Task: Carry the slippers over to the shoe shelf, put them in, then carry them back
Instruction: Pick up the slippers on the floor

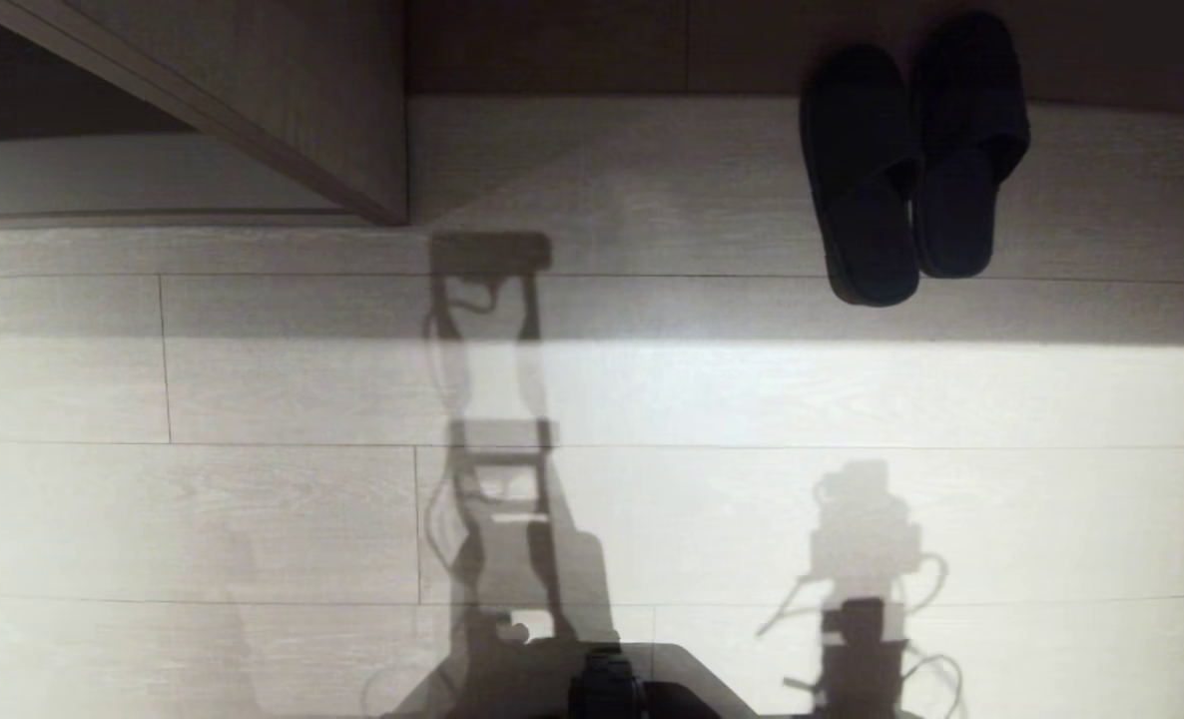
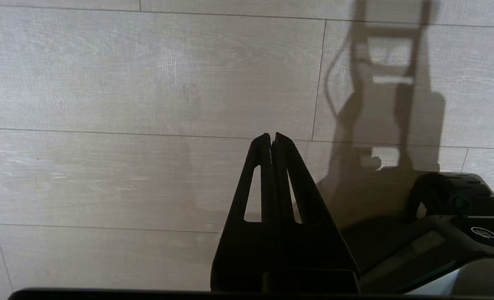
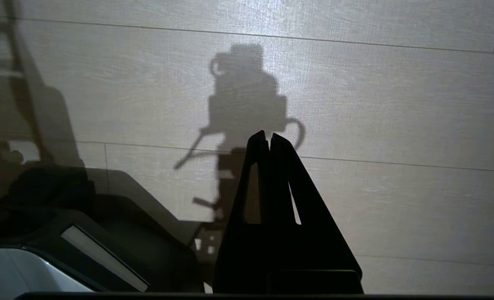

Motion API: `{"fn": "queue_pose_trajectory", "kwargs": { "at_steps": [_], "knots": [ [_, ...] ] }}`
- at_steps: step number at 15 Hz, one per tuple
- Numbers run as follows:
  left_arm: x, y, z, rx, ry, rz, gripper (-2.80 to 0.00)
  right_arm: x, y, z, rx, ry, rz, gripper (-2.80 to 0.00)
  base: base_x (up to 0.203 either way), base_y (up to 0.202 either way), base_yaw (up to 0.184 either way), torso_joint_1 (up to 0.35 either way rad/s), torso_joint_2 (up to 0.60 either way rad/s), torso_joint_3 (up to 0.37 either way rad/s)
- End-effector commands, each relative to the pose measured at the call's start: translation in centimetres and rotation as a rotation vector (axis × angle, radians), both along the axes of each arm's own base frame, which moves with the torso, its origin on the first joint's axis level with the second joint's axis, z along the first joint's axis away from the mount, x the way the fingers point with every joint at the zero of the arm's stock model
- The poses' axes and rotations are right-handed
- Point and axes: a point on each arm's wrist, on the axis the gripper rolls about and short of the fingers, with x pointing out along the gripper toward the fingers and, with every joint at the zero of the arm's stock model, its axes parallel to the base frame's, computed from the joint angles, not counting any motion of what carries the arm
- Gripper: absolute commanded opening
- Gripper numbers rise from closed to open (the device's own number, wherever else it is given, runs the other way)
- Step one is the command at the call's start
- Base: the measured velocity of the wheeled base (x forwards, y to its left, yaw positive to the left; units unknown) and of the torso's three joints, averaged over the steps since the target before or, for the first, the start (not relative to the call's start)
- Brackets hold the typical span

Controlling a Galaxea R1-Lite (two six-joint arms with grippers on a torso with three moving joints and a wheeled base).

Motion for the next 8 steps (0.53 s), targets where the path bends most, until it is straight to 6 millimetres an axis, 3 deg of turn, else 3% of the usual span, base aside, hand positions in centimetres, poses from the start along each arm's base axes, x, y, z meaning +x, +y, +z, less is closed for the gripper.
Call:
{"fn": "queue_pose_trajectory", "kwargs": {
  "at_steps": [1,8],
  "knots": [
    [0.01,0.0,0.0,-0.001,0.001,0.0,-2.8,0.0,0.0,0.0,0.0,-0.001,0.0,-2.8,0.0,0.0,0.0,-0.002,0.0,-0.203],
    [0.01,0.0,0.0,-0.001,0.001,0.0,-2.8,0.0,0.0,-0.02,0.0,0.0,0.0,-2.8,0.0,0.0,0.0,0.003,0.0,-0.168]
  ]
}}
